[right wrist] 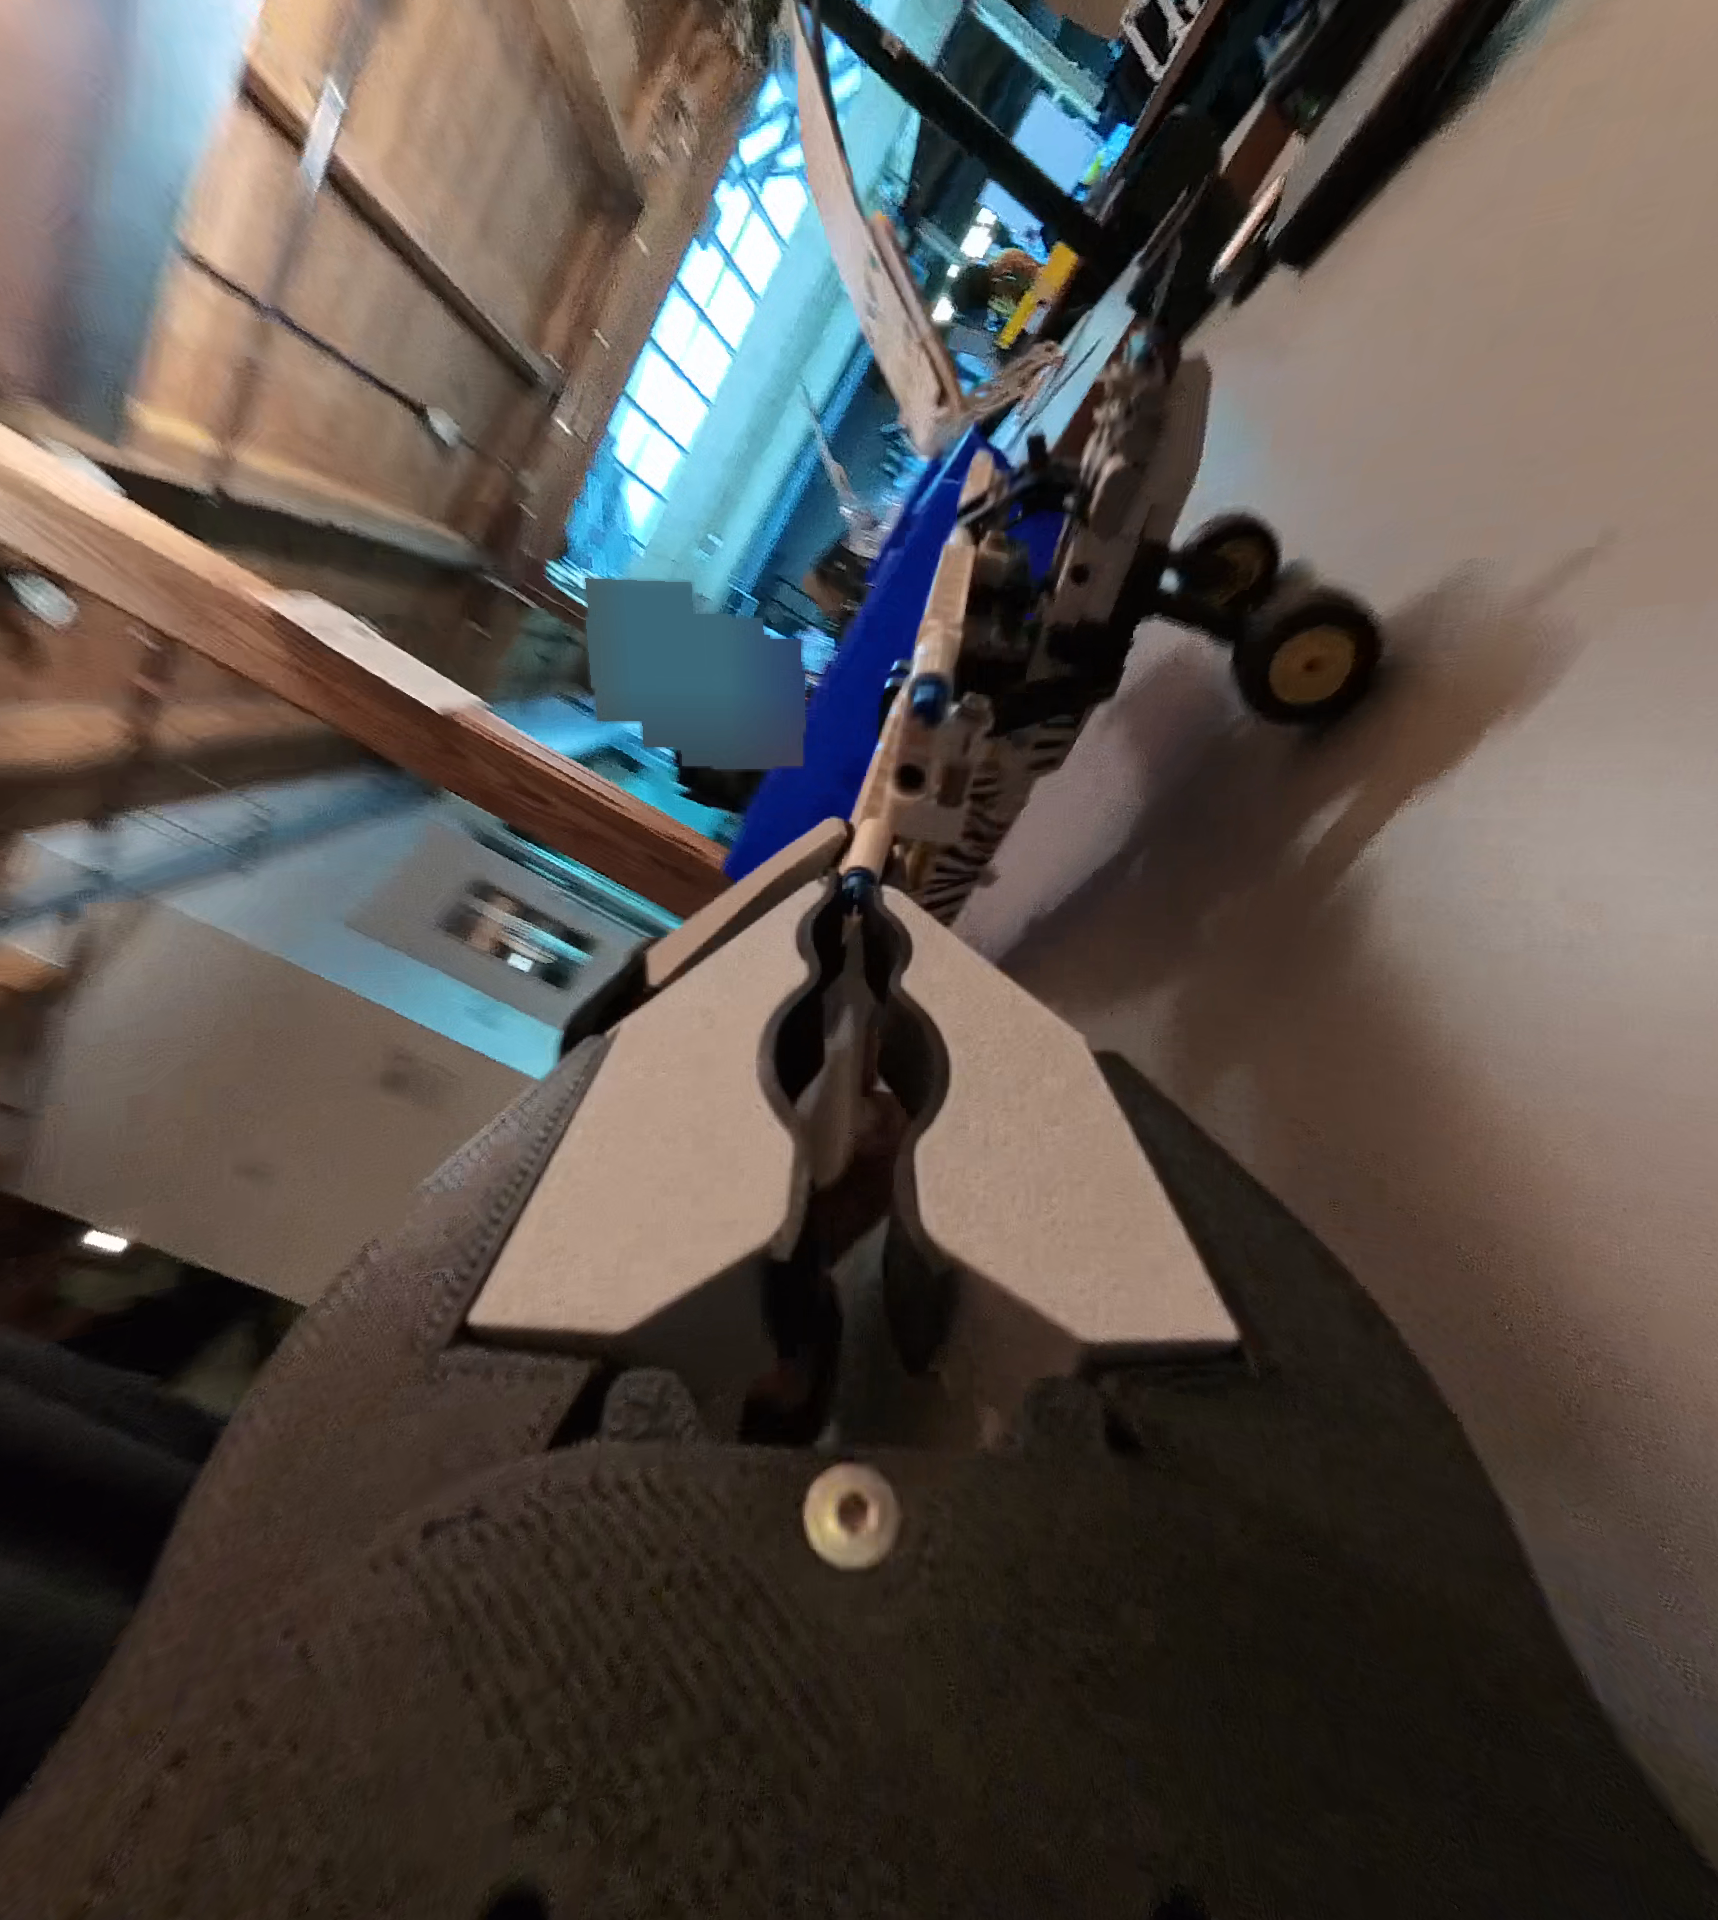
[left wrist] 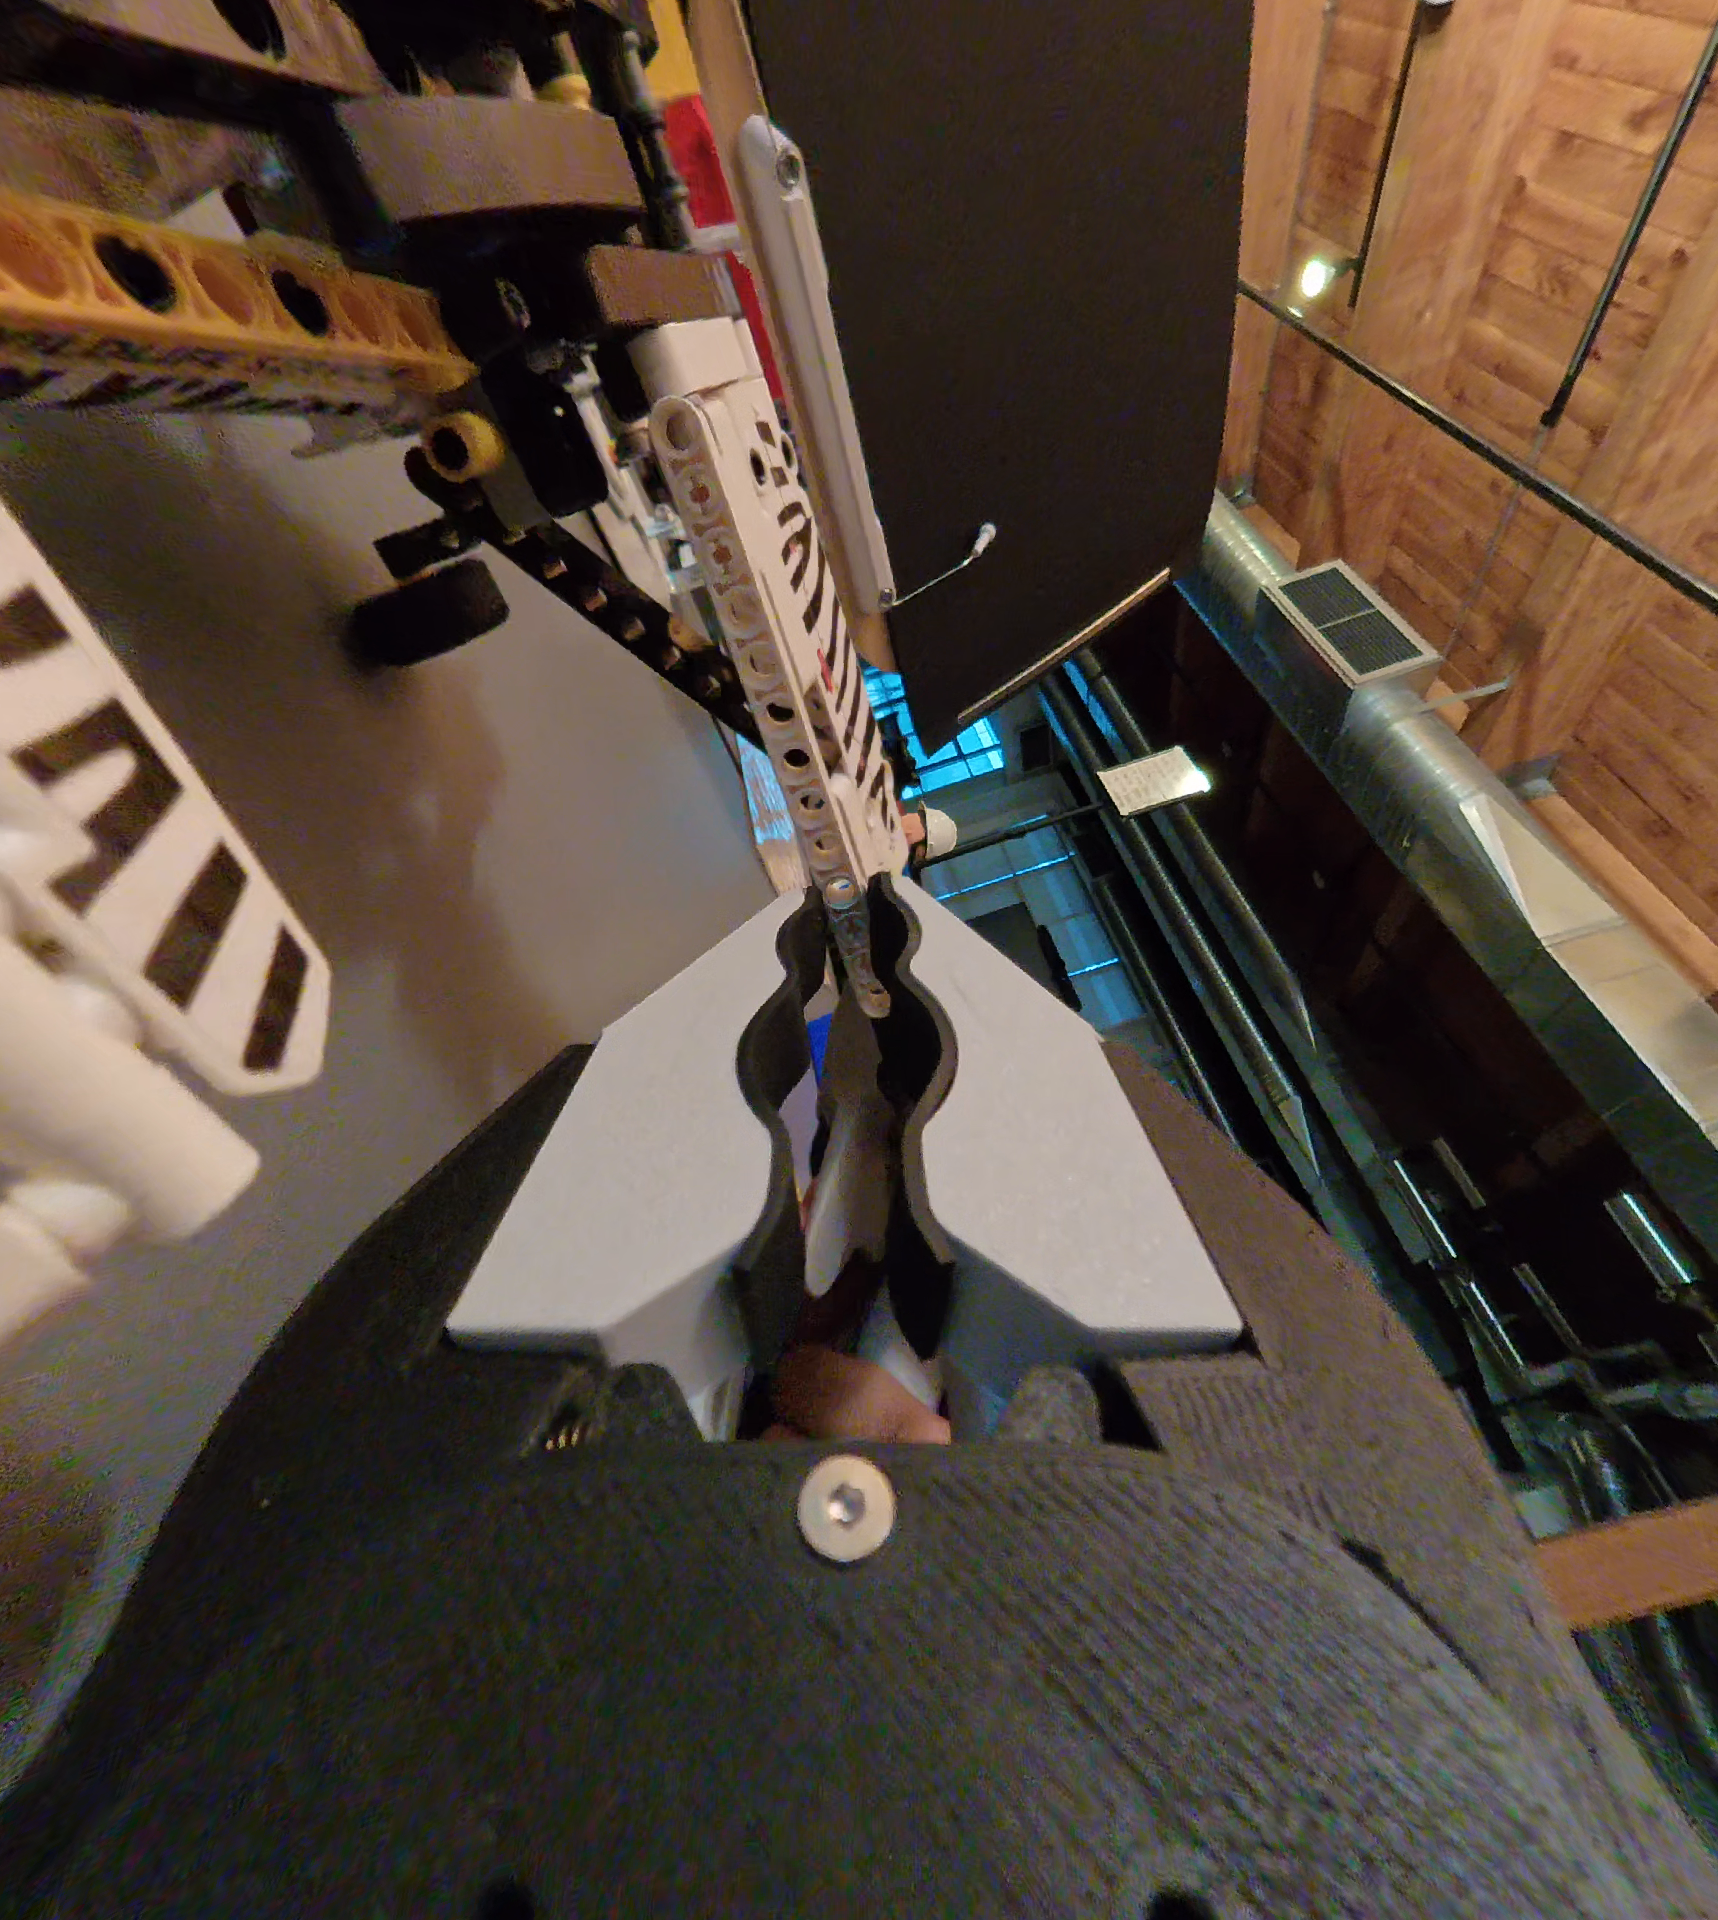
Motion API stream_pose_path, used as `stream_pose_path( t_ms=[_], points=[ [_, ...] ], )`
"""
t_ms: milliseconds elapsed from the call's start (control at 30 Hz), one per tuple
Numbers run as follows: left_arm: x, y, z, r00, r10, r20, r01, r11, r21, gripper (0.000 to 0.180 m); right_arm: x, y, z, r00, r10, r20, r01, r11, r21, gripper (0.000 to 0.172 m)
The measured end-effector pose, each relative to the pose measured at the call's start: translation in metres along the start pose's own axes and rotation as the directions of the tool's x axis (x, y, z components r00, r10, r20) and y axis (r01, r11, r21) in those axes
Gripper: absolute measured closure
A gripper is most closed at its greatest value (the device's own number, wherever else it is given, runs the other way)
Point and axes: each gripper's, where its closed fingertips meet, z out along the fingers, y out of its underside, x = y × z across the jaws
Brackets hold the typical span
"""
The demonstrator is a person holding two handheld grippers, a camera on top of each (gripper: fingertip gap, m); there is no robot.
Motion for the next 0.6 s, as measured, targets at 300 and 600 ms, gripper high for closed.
stream_pose_path(
  t_ms=[300, 600],
  points=[
    [-0.005, -0.014, -0.001, 1.000, 0.023, 0.008, -0.023, 0.998, 0.061, 0.176, 0.004, 0.011, -0.017, 0.933, -0.300, -0.196, 0.285, 0.953, -0.103, 0.170],
    [-0.005, -0.011, 0.002, 1.000, 0.017, -0.011, -0.017, 1.000, 0.018, 0.175, 0.012, -0.015, -0.051, 0.918, -0.298, -0.261, 0.303, 0.953, -0.021, 0.170]
  ],
)
